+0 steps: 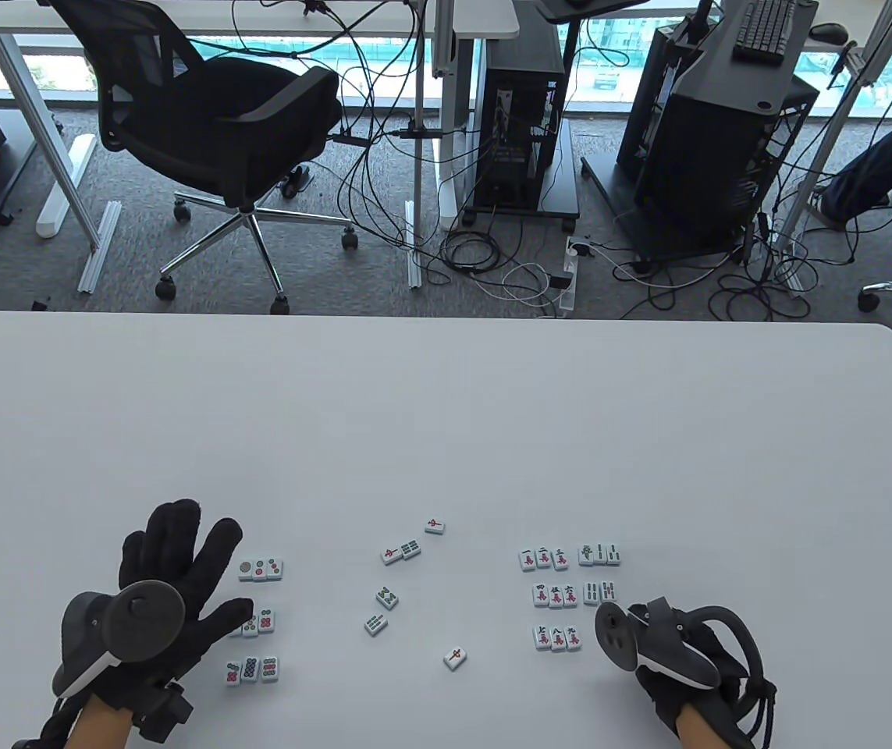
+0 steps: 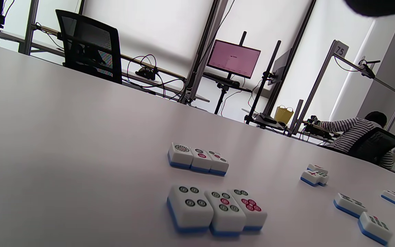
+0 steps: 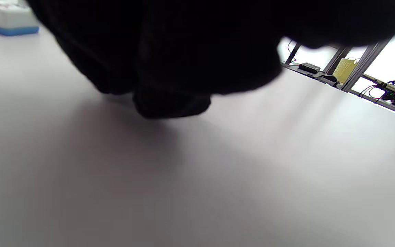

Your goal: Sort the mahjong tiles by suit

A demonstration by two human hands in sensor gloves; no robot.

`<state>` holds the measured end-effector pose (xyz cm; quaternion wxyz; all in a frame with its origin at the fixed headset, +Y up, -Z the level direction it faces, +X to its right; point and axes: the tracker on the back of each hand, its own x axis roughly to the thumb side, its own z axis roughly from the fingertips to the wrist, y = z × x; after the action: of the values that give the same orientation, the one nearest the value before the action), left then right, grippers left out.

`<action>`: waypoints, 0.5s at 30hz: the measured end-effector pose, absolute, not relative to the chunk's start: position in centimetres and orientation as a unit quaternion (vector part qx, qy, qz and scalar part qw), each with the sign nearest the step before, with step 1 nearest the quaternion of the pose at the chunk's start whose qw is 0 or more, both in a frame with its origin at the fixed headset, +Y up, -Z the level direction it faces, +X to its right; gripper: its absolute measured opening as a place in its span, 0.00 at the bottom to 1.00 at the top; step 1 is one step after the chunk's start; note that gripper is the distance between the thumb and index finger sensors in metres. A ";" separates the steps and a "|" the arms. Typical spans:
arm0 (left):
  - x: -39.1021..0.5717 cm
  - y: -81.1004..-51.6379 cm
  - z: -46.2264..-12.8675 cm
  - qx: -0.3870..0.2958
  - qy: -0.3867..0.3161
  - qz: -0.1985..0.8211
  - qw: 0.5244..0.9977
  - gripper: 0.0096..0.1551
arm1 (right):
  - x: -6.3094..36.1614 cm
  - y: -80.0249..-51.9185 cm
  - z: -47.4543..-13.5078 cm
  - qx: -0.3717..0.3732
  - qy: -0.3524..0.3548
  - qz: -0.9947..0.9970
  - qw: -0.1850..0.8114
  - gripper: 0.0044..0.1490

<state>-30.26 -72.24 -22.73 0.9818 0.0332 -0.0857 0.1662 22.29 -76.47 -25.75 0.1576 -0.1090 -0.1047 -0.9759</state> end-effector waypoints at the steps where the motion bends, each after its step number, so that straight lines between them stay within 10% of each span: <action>1: -30.2 -72.3 -22.7 0.032 -0.085 0.166 0.982 0.51 | 22.2 -76.6 -25.7 -0.108 -0.102 -0.977 0.155 0.37; 15: -30.2 -72.2 -22.8 0.030 -0.086 0.168 0.982 0.52 | 19.1 -72.7 -26.7 -0.099 -0.080 -0.985 0.119 0.41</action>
<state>-30.17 -72.19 -22.80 0.9816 0.0297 -0.0859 0.1681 19.05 -72.75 -26.67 0.1186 -0.0994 -0.0804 -0.9847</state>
